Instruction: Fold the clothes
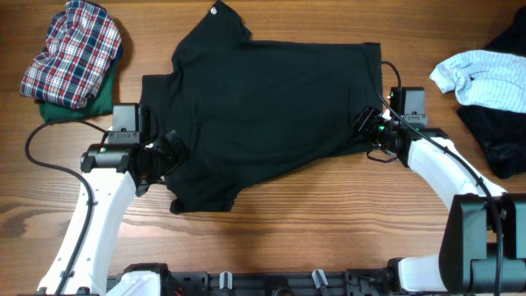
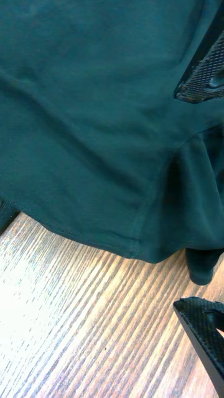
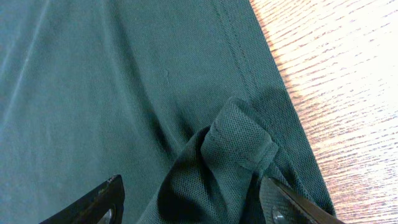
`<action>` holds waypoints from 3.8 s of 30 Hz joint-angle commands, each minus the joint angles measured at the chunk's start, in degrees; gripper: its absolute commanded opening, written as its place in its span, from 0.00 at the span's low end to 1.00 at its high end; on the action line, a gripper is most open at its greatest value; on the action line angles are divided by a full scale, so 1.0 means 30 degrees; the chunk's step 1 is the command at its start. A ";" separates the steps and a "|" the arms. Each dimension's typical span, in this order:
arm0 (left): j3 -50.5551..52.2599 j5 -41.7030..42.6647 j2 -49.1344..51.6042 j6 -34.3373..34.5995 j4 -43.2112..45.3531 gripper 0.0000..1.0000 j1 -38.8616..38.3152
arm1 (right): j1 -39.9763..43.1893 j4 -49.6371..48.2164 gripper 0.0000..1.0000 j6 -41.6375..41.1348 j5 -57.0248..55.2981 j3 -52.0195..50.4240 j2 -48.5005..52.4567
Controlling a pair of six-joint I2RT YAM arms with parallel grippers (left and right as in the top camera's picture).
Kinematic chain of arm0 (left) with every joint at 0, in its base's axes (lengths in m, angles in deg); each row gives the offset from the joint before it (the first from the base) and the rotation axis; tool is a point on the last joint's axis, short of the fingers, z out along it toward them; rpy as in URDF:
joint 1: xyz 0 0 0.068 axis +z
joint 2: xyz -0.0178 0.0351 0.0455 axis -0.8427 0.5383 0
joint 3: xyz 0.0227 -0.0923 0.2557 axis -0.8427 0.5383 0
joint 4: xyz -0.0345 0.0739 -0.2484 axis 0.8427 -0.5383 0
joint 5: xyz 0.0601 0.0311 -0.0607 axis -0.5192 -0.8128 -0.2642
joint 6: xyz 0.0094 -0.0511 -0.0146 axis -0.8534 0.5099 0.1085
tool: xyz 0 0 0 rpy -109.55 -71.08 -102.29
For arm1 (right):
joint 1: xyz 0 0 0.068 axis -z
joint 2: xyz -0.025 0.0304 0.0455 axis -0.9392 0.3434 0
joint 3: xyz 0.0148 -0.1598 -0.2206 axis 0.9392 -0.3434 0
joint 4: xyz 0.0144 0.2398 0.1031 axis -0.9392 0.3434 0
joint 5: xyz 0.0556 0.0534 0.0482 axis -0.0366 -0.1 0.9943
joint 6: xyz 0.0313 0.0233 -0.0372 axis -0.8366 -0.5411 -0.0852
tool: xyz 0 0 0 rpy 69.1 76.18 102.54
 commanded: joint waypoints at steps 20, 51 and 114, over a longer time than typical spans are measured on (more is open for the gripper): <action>0.0124 0.3869 -0.0219 0.0648 -0.5209 0.95 0.0036 | -0.0007 0.1508 0.78 0.1552 0.0022 0.3767 -0.1938; 0.6550 0.1865 -0.4459 0.4226 -0.0444 0.79 0.0022 | 0.0007 0.0845 0.81 0.2630 0.1042 0.3767 -0.1938; 0.6674 0.3541 -0.1268 -1.0579 0.4743 0.16 0.0022 | 0.0007 0.0029 0.86 0.2987 0.1464 0.3767 -0.1938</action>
